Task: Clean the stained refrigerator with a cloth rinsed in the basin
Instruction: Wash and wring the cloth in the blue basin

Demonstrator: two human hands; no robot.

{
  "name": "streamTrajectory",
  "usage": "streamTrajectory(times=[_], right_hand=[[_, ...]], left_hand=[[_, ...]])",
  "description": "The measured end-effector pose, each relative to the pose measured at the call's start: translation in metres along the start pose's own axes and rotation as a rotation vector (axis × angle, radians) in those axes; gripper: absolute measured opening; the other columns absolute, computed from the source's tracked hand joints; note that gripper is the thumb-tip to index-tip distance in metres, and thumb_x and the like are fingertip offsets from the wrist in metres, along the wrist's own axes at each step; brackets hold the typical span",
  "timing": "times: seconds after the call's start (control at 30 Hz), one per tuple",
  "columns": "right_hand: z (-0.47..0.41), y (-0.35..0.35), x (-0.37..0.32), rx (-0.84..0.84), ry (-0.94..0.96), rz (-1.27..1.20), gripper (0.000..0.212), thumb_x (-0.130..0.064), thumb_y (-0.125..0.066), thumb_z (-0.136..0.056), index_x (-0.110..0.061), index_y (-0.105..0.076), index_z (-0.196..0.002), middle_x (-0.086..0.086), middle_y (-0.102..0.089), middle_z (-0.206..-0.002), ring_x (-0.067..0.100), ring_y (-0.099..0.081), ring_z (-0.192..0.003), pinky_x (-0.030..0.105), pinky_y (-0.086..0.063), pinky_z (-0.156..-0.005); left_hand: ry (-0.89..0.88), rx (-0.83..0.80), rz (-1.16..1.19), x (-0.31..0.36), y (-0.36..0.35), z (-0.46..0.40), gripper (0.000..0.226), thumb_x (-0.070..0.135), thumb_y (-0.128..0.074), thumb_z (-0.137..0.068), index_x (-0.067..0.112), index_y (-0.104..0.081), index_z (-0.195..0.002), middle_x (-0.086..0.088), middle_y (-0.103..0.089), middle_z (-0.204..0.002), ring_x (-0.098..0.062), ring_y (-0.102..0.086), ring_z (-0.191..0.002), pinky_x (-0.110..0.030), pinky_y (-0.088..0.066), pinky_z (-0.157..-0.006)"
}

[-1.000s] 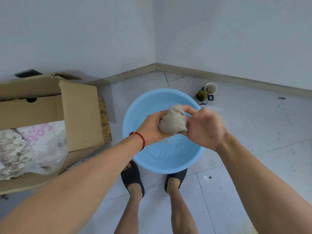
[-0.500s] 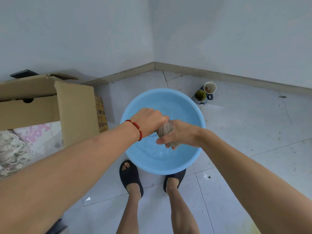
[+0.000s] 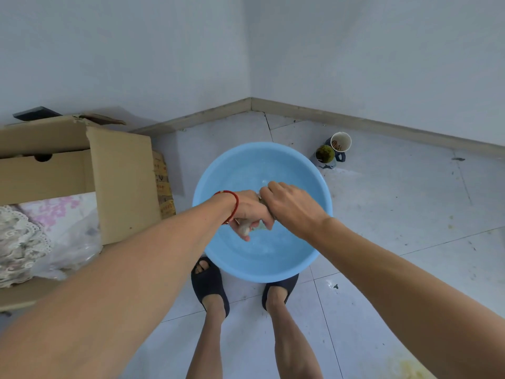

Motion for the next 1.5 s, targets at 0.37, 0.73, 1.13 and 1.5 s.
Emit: streamTrajectory(times=[0.37, 0.73, 1.13, 1.5], right_hand=[[0.032, 0.005, -0.007, -0.46, -0.744, -2.132, 0.065, -0.064, -0.056, -0.095, -0.009, -0.065, -0.129, 0.015, -0.068, -0.122, 0.031, -0.066, -0.117, 0.05, -0.058, -0.094], [0.001, 0.015, -0.01, -0.379, -0.527, -0.691, 0.023, -0.019, -0.078, -0.078, -0.015, -0.064, -0.095, 0.0, -0.065, -0.075, 0.02, -0.059, -0.067, 0.03, -0.049, -0.061], [0.035, 0.013, -0.017, -0.16, -0.469, -0.928, 0.056, -0.027, -0.081, -0.075, -0.011, -0.055, -0.123, 0.004, -0.058, -0.107, 0.019, -0.056, -0.095, 0.026, -0.042, -0.078], [0.029, 0.026, -0.043, -0.709, -0.34, -2.148, 0.089, -0.057, -0.082, -0.078, -0.004, -0.046, -0.139, 0.016, -0.072, -0.114, 0.024, -0.074, -0.095, 0.022, -0.057, -0.061]], left_hand=[[-0.832, 0.669, -0.602, 0.001, 0.011, 0.014, 0.011, 0.009, -0.064, -0.077, 0.016, -0.055, -0.074, 0.004, -0.048, -0.069, -0.027, -0.053, -0.067, -0.035, -0.04, -0.056], [-0.284, 0.356, -0.615, -0.005, 0.014, -0.003, 0.017, 0.023, -0.076, -0.076, 0.015, -0.063, -0.083, -0.003, -0.067, -0.074, -0.027, -0.065, -0.072, -0.033, -0.051, -0.058], [-0.214, 0.383, -0.669, 0.008, 0.004, 0.015, 0.014, 0.022, -0.069, -0.073, 0.02, -0.055, -0.071, 0.001, -0.055, -0.067, -0.028, -0.063, -0.07, -0.029, -0.044, -0.057], [-1.135, 0.783, -1.04, 0.003, 0.015, 0.043, 0.015, 0.01, -0.068, -0.08, 0.012, -0.071, -0.094, -0.006, -0.057, -0.083, -0.026, -0.055, -0.072, -0.037, -0.053, -0.056]])
Point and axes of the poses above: each hand's wrist, its own z-axis away from the middle knuckle, its own y-axis out of the back of the hand, x = y × z, the point moved 3 cm from there along -z, towards the middle knuckle
